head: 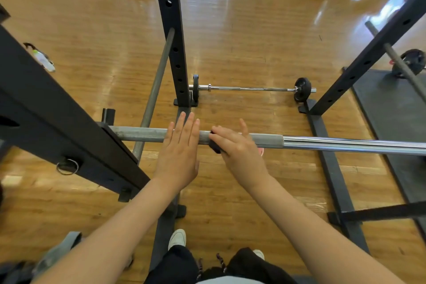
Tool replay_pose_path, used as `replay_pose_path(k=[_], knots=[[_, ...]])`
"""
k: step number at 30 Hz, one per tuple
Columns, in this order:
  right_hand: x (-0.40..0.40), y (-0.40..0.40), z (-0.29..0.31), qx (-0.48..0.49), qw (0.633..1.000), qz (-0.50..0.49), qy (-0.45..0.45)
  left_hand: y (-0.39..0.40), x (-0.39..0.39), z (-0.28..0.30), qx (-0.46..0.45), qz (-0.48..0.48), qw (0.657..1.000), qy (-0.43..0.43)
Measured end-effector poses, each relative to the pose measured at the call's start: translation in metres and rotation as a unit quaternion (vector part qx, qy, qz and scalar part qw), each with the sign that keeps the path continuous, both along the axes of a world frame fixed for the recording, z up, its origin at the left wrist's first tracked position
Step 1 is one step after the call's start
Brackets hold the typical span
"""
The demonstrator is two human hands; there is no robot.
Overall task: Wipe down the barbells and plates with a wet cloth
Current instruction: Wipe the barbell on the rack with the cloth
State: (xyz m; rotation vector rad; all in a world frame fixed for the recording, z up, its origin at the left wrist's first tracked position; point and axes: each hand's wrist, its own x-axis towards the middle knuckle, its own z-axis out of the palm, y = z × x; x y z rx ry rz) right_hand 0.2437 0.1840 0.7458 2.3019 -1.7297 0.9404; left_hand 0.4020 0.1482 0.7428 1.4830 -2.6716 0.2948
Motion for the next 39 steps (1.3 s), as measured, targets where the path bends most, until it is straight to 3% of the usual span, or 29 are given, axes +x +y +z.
replay_pose_path(k=[7, 11, 19, 29, 39], knots=[[-0.067, 0.036, -0.002, 0.009, 0.996, -0.076, -0.036, 0.001, 0.0, 0.003, 0.009, 0.0, 1.0, 0.016], [-0.05, 0.03, 0.0, -0.025, 0.994, -0.103, -0.034, 0.011, 0.003, 0.004, 0.016, 0.044, 0.997, 0.056], [0.047, -0.02, 0.001, -0.018, 0.998, -0.009, -0.061, 0.041, 0.041, 0.005, 0.094, 0.171, 0.98, 0.051], [0.141, -0.066, 0.003, 0.042, 0.993, 0.098, -0.047, 0.046, 0.074, 0.001, 0.159, 0.224, 0.96, 0.048], [0.121, -0.055, 0.012, 0.036, 0.994, 0.092, -0.042, 0.047, 0.076, 0.005, 0.181, 0.213, 0.96, -0.003]])
